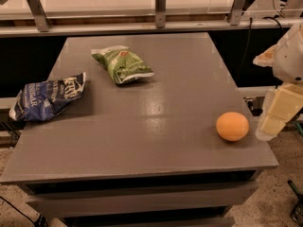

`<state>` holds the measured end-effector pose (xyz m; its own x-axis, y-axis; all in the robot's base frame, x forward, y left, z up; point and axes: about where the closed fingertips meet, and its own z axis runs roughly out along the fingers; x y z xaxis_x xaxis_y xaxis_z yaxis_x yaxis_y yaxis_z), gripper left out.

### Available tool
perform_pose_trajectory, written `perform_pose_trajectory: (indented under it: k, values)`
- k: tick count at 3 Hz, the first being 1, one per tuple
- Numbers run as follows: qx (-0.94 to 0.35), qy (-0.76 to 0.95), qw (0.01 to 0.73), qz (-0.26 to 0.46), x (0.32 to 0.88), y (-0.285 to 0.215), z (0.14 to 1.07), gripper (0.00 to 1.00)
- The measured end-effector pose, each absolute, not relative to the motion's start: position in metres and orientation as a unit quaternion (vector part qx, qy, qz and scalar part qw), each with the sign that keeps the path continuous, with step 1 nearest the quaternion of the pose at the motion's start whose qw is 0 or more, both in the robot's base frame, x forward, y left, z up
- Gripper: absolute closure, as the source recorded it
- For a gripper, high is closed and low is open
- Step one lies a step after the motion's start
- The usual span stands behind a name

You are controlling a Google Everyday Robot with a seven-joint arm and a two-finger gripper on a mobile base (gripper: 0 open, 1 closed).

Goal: Move orange near green jalapeno chip bag

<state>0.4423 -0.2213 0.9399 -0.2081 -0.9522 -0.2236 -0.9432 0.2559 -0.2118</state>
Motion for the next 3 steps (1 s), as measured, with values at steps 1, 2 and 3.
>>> perform_pose_trajectory:
  k: [1, 2, 3]
  values:
    - [-0.617, 0.772, 0.151, 0.001, 0.445, -0.218, 0.919, 0.0]
    - [-0.625, 0.768, 0.139, 0.018, 0.445, -0.213, 0.894, 0.0]
    - [-0.629, 0.766, 0.129, 0.029, 0.444, -0.21, 0.876, 0.17]
